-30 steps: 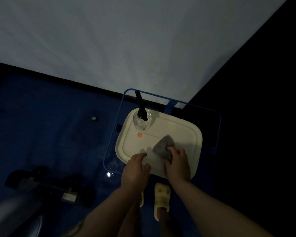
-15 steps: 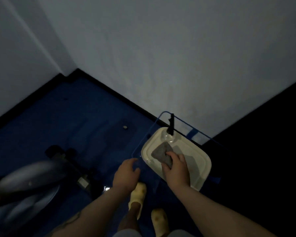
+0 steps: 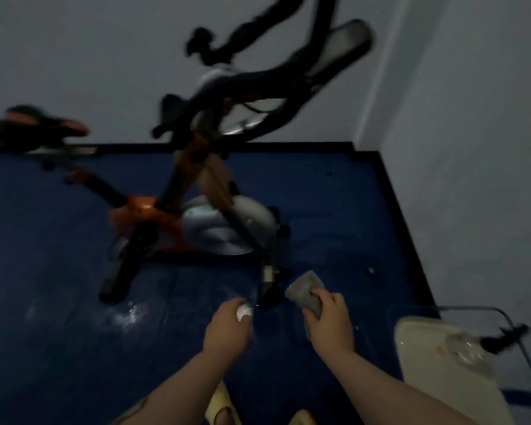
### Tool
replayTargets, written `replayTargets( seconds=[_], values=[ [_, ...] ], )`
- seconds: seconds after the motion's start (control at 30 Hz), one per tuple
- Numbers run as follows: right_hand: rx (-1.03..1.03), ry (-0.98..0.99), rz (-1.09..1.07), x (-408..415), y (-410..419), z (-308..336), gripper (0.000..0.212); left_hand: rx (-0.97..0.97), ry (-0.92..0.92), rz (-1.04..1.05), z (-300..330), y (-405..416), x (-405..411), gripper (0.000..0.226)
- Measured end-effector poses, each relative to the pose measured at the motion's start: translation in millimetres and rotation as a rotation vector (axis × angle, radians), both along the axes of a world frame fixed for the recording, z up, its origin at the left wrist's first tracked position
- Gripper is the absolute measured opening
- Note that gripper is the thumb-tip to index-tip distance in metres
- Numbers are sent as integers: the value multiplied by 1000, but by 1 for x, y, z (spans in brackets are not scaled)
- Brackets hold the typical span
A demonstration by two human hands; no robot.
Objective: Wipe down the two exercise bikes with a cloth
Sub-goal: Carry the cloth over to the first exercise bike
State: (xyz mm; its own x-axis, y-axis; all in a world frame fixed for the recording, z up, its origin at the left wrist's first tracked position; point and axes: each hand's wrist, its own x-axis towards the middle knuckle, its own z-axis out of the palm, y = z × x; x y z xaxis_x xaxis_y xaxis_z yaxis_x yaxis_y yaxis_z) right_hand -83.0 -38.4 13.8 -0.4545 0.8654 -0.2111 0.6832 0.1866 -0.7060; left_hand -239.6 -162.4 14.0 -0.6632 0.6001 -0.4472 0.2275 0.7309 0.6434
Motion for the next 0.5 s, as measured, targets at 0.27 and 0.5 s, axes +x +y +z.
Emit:
replayTargets(
  seconds=[0.27, 0.5],
  values=[
    [8, 33, 442, -163, -99, 6, 32, 72, -6, 493, 4, -159, -95, 44],
    [10, 30, 585, -290, -214, 10, 33, 88, 46, 708, 10, -287, -189, 43]
  ],
)
